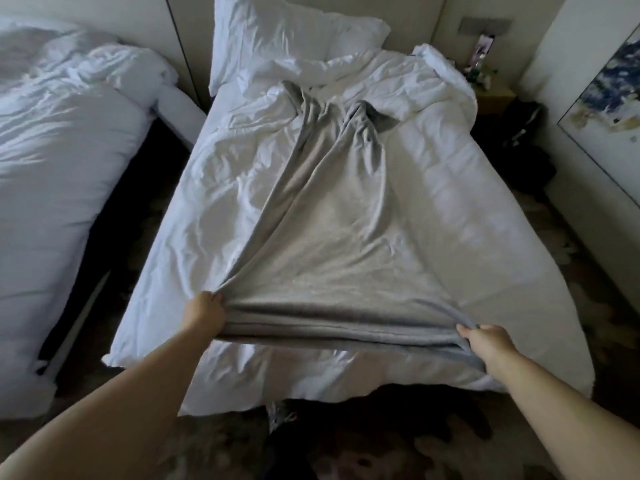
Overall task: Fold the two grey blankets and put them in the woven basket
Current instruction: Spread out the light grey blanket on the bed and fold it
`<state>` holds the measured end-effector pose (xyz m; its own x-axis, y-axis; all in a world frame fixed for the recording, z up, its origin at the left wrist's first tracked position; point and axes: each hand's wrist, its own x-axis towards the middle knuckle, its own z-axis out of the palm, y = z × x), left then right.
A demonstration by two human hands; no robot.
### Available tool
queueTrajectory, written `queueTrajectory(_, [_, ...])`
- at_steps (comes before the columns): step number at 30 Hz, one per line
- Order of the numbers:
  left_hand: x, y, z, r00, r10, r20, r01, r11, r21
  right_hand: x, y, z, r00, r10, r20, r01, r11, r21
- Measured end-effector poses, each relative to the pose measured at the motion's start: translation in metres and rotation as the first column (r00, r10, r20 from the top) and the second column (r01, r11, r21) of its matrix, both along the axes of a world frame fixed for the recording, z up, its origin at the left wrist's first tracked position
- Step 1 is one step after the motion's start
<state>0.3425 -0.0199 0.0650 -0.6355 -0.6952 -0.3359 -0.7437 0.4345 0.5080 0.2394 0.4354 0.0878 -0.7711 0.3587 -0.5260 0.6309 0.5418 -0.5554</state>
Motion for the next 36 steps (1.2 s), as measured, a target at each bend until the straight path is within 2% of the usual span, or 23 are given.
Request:
queueTrajectory(4, [0.077, 0.031, -0.029, 0.990, -0.066, 0.122, 0.072, 0.996, -0.051, 0.060, 0.032, -0.033, 0.993, 0.041, 0.114, -0.041, 0.999, -0.002])
queueTrajectory(8, [0.141, 0.057, -0.057, 0.975, -0.096, 0.202, 0.105, 0.994, -0.037, 0.112, 0.047, -0.063, 0.960, 0.124, 0.251, -0.139, 0.989, 0.043])
queueTrajectory(13, [0.206, 0.087, -0.082, 0.973, -0.070, 0.219, 0.081, 0.996, -0.040, 0.158, 0.061, -0.092, 0.916, 0.141, 0.376, -0.174, 0.983, 0.054])
queueTrajectory(16, [0.237, 0.097, -0.099, 0.970, 0.018, 0.243, -0.022, 1.000, 0.015, 0.181, 0.067, -0.107, 0.906, 0.119, 0.405, -0.164, 0.984, 0.076])
queueTrajectory(19, [0.251, 0.101, -0.110, 0.923, 0.019, 0.384, -0.048, 0.997, 0.066, 0.191, 0.067, -0.118, 0.888, 0.066, 0.456, -0.115, 0.990, 0.079])
queueTrajectory(21, [0.249, 0.103, -0.108, 0.859, -0.027, 0.511, -0.037, 0.993, 0.115, 0.191, 0.062, -0.118, 0.871, 0.035, 0.490, -0.086, 0.993, 0.082])
queueTrajectory(23, [0.236, 0.100, -0.103, 0.834, -0.080, 0.546, -0.004, 0.988, 0.152, 0.184, 0.051, -0.112, 0.861, 0.043, 0.507, -0.091, 0.993, 0.069])
queueTrajectory(28, [0.166, 0.084, -0.087, 0.891, -0.177, 0.418, 0.108, 0.977, 0.183, 0.130, 0.001, -0.098, 0.855, 0.151, 0.496, -0.152, 0.988, -0.038])
queueTrajectory(31, [0.108, 0.067, -0.080, 0.954, -0.105, 0.282, 0.034, 0.969, 0.245, 0.086, -0.047, -0.091, 0.864, 0.204, 0.460, -0.180, 0.979, -0.096])
queueTrajectory(36, [-0.014, 0.023, -0.099, 0.981, -0.031, 0.189, -0.028, 0.953, 0.303, -0.012, -0.146, -0.104, 0.881, 0.275, 0.386, -0.220, 0.959, -0.181])
